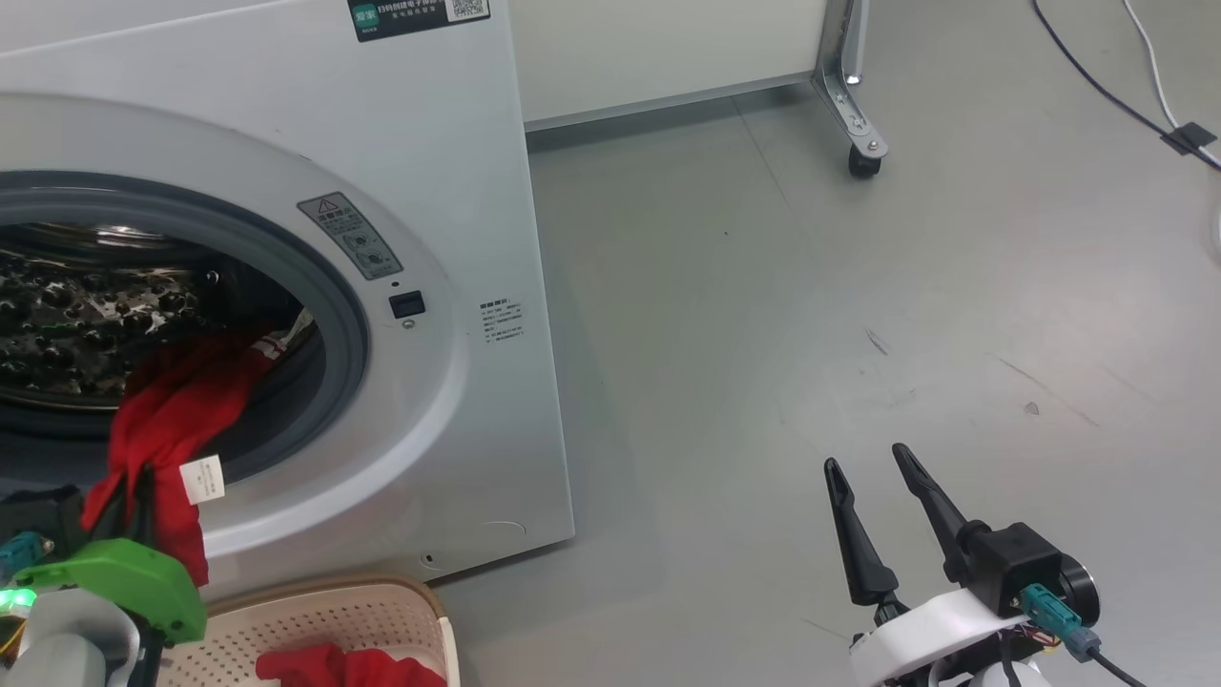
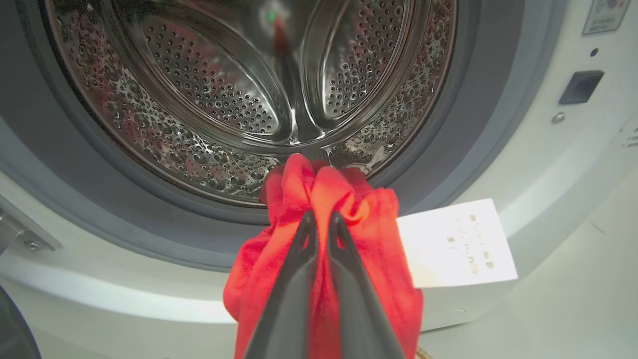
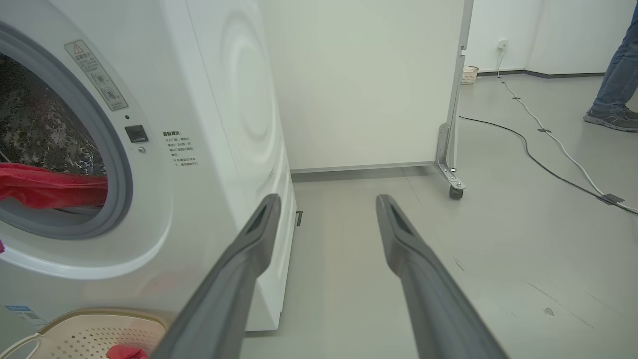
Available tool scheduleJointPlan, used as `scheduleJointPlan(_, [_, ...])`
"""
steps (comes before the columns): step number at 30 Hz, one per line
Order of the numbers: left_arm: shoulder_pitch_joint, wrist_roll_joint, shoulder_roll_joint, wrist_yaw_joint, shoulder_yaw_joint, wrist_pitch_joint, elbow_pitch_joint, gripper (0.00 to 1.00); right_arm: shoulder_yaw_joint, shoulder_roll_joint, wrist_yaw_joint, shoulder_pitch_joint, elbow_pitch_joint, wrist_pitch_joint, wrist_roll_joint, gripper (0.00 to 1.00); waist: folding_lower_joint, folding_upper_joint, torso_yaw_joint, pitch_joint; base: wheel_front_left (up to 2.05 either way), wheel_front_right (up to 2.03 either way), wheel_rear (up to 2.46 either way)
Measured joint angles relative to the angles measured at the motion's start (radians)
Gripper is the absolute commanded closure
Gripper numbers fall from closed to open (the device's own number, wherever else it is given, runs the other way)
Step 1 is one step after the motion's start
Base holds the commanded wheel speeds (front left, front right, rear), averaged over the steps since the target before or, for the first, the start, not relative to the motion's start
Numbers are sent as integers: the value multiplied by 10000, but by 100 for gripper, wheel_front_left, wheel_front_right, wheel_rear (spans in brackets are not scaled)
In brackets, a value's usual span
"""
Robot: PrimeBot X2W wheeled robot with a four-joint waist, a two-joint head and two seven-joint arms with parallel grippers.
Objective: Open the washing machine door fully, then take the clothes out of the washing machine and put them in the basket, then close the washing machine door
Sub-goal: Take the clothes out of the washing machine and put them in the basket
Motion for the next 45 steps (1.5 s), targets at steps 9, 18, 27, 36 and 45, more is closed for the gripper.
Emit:
scheduleJointPlan(9, [892, -48, -84, 0, -8, -259, -493, 100, -33, -73, 88, 171, -10, 0, 0, 0, 0, 0, 169, -434, 0, 0, 0])
scheduleJointPlan(18, [1430, -40, -339, -33, -232, -351, -1231, 100, -232, -71, 84, 419, -79, 0, 21, 0, 0, 0, 393, -570, 0, 0, 0])
scheduleJointPlan(27, [1781, 322, -326, -25, 12, -431, -2706, 100, -222, -84, 173, 420, -123, 0, 21, 0, 0, 0, 508, -625, 0, 0, 0])
scheduleJointPlan(36, [1775, 140, -516, 192, 1252, -437, -5440, 100, -221, -115, 178, 438, -136, 0, 17, 0, 0, 0, 577, -624, 0, 0, 0])
scheduleJointPlan(45, [1779, 399, -849, 251, 2013, -468, -7492, 100, -196, -113, 276, 440, -136, 0, -2, 0, 0, 0, 536, -619, 0, 0, 0])
